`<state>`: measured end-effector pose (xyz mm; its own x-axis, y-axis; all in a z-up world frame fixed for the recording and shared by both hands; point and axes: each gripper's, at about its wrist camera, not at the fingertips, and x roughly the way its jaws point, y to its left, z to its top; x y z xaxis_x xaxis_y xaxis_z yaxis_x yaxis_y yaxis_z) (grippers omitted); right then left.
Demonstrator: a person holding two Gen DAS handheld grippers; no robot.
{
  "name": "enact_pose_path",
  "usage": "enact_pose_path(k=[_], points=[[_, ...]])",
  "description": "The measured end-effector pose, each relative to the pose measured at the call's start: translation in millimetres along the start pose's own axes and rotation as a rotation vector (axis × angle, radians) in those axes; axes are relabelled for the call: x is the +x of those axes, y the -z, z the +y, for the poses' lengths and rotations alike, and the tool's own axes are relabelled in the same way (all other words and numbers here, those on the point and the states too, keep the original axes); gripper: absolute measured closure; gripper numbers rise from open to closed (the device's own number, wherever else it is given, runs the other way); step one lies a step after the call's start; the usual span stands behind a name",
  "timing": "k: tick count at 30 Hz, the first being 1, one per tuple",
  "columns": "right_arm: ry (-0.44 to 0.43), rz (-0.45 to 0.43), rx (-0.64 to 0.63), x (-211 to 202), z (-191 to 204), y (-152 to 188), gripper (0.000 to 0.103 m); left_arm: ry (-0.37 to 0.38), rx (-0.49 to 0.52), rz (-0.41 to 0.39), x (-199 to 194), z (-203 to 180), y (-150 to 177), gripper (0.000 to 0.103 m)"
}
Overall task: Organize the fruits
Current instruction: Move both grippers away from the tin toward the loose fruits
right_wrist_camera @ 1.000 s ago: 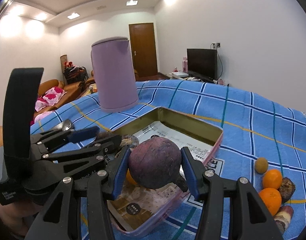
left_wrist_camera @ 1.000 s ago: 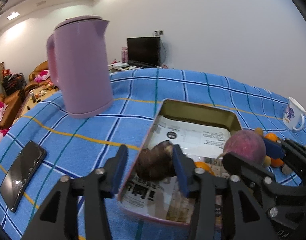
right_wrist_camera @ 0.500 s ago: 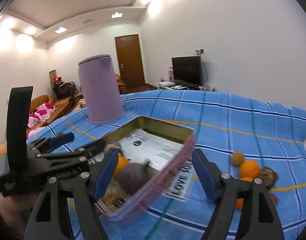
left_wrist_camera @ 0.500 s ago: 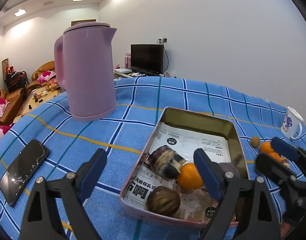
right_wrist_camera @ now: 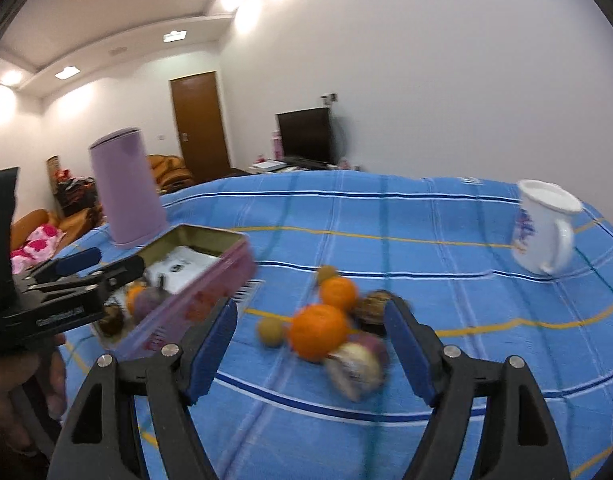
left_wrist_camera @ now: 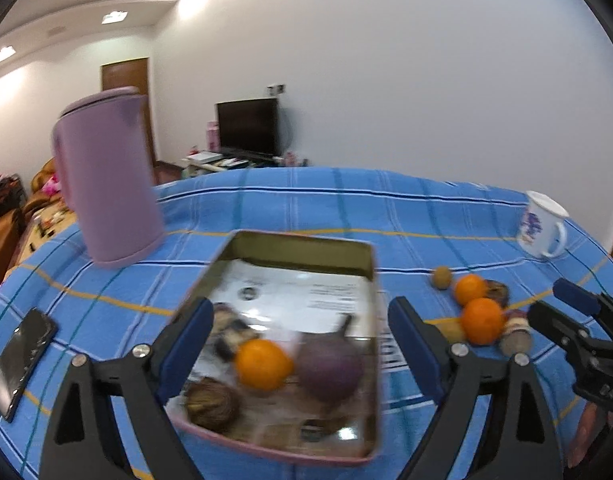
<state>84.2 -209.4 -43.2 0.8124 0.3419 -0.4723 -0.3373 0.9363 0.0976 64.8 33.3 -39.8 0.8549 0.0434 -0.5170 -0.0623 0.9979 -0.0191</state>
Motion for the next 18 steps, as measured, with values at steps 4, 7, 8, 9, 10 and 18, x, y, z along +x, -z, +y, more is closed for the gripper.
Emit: enact_pose_path(k=[4,7,8,9,10,18], points=[[0.04,0.018,0.03,-4,-20,1,0.026,0.038,0.047,0.006,3,-27,0,0.012],[0.038,0.056,0.029,1,-25,1,0.026,0.07,0.074,0.014,6,-47,2,0.012],[0.036,0.082,0.019,6,-24,1,0.026,0.08,0.084,0.021,8,-52,3,0.012],[0.032,0.095,0.015,9,-23,1,0.026,0.087,0.094,0.023,10,-56,4,0.012],[0.024,0.115,0.011,11,-24,2,0.026,0.085,0.098,0.024,11,-58,4,0.012],[0.008,0.264,-0.002,43,-20,7,0.026,0.084,0.089,0.062,21,-58,8,0.012]])
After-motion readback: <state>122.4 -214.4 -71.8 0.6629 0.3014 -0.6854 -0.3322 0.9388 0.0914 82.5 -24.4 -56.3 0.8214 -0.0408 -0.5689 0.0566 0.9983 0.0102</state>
